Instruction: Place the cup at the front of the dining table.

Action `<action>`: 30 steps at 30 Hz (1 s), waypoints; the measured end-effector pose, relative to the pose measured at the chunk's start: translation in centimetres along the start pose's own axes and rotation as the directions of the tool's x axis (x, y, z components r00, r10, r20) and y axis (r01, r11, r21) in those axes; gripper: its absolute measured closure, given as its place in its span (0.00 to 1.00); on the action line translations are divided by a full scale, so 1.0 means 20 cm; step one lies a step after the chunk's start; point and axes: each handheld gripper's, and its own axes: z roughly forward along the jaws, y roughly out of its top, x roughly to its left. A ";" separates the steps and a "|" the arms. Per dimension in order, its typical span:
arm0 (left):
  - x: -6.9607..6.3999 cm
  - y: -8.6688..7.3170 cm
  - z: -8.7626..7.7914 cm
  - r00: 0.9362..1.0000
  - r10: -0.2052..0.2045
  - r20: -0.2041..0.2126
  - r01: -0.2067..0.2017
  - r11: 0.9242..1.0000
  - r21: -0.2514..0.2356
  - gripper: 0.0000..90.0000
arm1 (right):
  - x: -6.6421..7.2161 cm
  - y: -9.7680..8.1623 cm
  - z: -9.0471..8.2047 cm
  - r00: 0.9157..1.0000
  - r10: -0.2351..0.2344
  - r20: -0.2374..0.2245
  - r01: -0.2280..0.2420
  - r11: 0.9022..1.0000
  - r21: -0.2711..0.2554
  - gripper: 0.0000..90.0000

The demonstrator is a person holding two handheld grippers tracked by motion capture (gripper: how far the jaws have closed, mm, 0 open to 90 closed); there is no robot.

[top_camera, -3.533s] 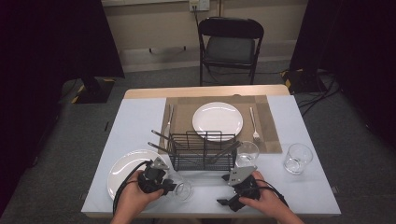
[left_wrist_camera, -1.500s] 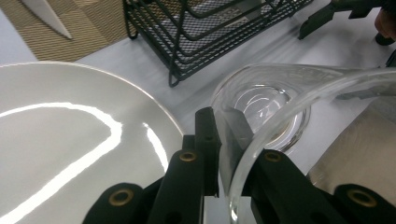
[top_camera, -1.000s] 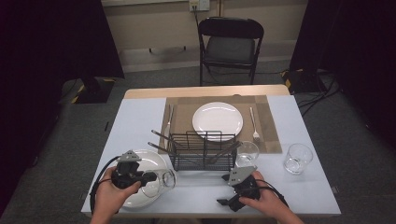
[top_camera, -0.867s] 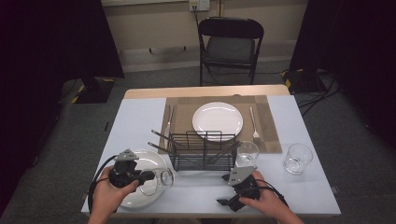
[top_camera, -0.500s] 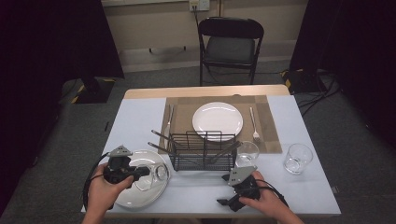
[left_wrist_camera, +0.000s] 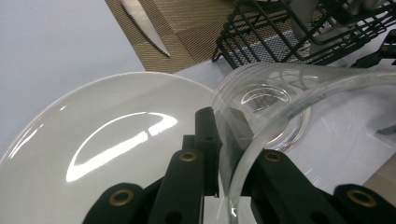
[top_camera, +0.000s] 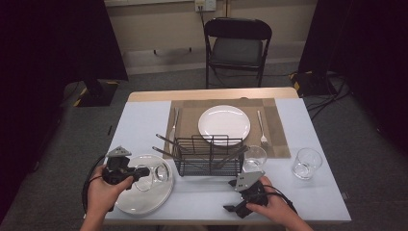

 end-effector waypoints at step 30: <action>0.09 0.05 0.06 0.999 -0.045 -0.029 0.045 0.999 -0.003 0.95 | 0.00 0.00 0.00 1.000 -0.003 0.000 0.003 1.000 -0.001 0.18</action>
